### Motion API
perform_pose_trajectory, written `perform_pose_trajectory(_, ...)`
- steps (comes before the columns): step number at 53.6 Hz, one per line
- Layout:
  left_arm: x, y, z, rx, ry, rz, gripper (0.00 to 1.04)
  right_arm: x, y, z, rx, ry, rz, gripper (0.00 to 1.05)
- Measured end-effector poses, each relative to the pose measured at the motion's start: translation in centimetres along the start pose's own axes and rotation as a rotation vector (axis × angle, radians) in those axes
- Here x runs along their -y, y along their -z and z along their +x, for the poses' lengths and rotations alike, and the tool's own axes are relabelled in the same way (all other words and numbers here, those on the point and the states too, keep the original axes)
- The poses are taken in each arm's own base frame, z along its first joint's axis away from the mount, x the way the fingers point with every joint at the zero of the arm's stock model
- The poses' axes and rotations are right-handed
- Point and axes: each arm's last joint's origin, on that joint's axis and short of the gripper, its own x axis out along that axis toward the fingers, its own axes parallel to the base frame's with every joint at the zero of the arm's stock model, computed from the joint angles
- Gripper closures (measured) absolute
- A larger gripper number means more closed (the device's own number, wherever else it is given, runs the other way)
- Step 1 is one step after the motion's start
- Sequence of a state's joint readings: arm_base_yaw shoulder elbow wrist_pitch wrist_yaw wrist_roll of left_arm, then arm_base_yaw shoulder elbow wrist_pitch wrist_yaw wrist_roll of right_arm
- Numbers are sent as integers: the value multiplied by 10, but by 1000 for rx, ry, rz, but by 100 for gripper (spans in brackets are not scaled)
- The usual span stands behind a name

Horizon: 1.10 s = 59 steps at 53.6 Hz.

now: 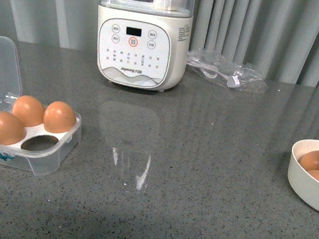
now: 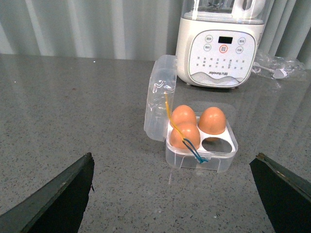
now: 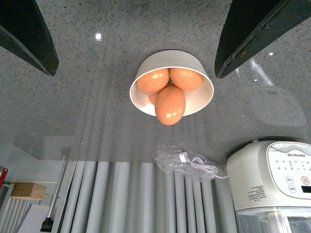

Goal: Put egg into box

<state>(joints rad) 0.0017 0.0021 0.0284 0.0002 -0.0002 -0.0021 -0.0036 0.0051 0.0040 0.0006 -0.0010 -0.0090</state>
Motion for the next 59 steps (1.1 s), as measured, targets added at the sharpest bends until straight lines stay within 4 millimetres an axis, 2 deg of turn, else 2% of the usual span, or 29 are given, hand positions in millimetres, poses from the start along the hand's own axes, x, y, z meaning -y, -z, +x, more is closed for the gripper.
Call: perform_pose_trajectory(59, 0, 0, 0, 0, 0, 0, 7, 0, 0, 0, 0, 0, 0, 7)
